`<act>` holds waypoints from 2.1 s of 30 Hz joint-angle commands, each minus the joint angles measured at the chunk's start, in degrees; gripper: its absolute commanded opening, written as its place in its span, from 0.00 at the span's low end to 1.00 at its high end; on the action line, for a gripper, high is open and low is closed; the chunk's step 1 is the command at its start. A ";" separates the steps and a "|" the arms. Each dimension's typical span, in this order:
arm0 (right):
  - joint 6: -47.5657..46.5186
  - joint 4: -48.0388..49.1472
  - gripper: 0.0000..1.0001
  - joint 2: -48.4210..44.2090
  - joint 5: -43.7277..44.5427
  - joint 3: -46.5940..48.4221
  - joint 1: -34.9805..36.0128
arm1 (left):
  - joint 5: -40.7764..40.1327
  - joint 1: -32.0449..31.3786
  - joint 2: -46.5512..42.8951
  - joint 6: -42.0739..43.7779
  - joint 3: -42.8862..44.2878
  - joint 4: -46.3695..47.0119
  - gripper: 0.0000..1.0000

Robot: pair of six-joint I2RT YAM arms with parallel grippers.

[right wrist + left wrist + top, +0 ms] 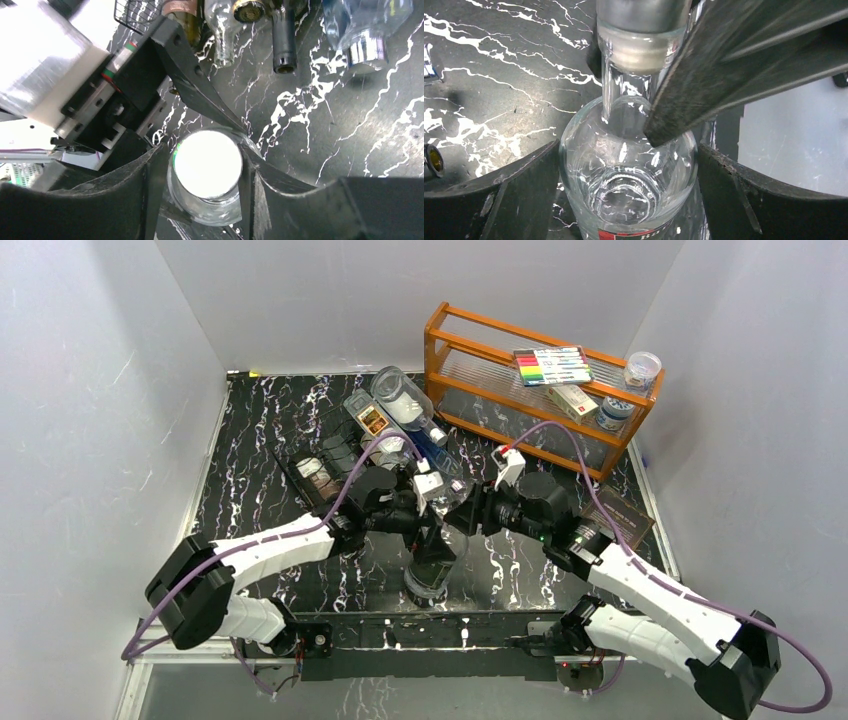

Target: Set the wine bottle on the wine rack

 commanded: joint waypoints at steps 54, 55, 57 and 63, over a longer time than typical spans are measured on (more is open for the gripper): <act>-10.99 -37.40 0.65 20.11 -5.54 21.75 -0.25 | -36.70 -22.20 -1.79 52.29 -15.88 23.81 0.49; -11.40 -37.75 0.65 20.82 -5.85 22.02 -0.24 | -36.74 -22.26 -1.63 52.46 -15.97 23.97 0.49; -11.92 -38.33 0.63 22.07 -6.18 22.45 -0.25 | -37.27 -22.40 -1.23 52.46 -15.90 24.56 0.49; -12.33 -37.26 0.35 22.53 -6.84 20.50 -0.21 | -38.41 -22.46 -1.20 47.92 -14.76 24.96 0.49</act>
